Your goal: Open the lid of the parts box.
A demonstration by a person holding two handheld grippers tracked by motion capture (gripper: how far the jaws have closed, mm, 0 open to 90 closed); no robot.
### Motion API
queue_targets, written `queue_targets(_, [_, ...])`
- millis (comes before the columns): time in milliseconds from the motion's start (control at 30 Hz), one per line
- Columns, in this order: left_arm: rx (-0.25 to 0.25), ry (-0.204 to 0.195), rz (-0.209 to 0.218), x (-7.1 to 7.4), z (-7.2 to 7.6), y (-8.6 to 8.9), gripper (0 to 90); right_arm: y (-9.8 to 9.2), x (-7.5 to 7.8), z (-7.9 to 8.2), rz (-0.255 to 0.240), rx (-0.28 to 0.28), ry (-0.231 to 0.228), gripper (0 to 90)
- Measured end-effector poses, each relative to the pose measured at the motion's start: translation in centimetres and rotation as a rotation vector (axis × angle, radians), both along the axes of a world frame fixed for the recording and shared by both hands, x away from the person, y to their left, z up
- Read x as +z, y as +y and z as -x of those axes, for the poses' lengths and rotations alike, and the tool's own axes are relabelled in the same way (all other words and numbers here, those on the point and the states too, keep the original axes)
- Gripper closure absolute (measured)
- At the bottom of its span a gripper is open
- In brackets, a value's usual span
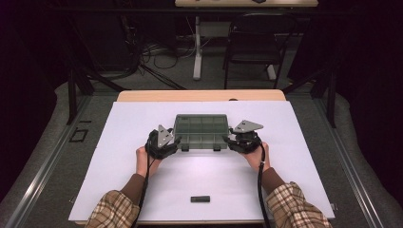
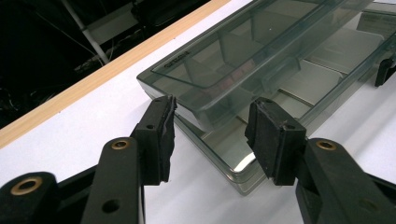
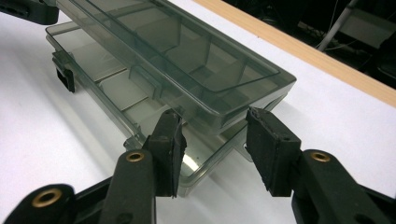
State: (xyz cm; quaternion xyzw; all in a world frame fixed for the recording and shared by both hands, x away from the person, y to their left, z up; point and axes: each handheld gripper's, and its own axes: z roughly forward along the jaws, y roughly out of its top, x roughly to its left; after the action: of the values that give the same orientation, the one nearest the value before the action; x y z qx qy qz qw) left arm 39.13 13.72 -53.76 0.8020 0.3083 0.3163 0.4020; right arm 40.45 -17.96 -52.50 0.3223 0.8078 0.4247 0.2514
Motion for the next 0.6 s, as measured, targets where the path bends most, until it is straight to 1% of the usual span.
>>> queue_targets(67, [0.001,-0.009,-0.002,0.03,0.00,-0.02,51.8,-0.01,0.07,0.01,-0.001,0.001,-0.010,55.4])
queue_targets(100, [0.001,-0.013,-0.001,0.04,0.00,-0.03,52.1,0.01,0.13,0.04,-0.004,-0.001,-0.023,55.5])
queue_targets(167, [0.002,-0.013,0.002,0.06,0.02,0.00,52.5,0.03,0.24,0.08,0.003,-0.001,-0.033,55.2])
queue_targets(300, [0.003,-0.011,0.009,0.19,0.05,0.12,54.0,-0.03,0.28,0.11,-0.010,-0.005,-0.037,55.6])
queue_targets(500, [-0.001,-0.004,0.030,0.32,-0.07,0.36,55.5,0.01,0.42,0.15,-0.006,-0.008,-0.044,56.4])
queue_targets(600, [-0.002,-0.003,0.031,0.35,-0.10,0.41,56.3,0.03,0.44,0.15,-0.008,-0.011,-0.047,56.7])
